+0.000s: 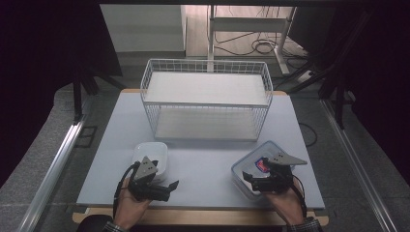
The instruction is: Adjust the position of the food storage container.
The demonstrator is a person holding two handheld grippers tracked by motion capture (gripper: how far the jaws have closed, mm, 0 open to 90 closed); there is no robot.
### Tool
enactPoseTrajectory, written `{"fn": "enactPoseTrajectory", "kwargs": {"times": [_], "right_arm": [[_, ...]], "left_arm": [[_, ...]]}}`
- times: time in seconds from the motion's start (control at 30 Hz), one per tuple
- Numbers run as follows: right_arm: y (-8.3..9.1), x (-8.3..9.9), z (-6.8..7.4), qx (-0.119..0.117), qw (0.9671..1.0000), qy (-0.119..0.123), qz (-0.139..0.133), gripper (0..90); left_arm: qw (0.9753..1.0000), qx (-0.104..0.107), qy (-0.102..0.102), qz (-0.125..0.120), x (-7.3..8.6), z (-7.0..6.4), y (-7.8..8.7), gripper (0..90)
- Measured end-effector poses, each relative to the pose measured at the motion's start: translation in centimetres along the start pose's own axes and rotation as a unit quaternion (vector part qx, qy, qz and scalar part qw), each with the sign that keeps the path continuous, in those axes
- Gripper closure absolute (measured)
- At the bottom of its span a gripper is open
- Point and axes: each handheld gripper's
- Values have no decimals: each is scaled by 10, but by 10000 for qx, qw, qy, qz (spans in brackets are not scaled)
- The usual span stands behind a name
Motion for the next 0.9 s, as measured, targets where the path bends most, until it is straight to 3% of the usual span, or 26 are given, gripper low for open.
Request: {"fn": "enactPoseTrajectory", "kwargs": {"times": [0.2, 0.43, 0.6, 0.63, 0.9], "right_arm": [[2, 2, -3, 83, 9999, 20, -76, 105], [1, 3, 2, 183, 9996, 214, -44, 124], [1, 3, 2, 187, 9995, 230, -62, 129], [1, 3, 2, 195, 9995, 237, -63, 130], [0, 3, 4, 242, 9992, 304, -51, 130]], "left_arm": [[9998, 72, 167, -93, -1, 5, 3, 23], [10000, 7, -27, -69, -3, 3, 6, 127], [10000, 58, -51, -45, -4, 4, 4, 244], [9999, 156, -25, -51, -5, 5, 3, 328], [9995, 288, 17, 141, -13, 3, -8, 613]]}}
Point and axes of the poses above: each handheld gripper's, and its own axes: y roughly backward along the jaws, x roughly out of its underside, z roughly to its left, and after that the axes turned 4 degrees about y, right-handed
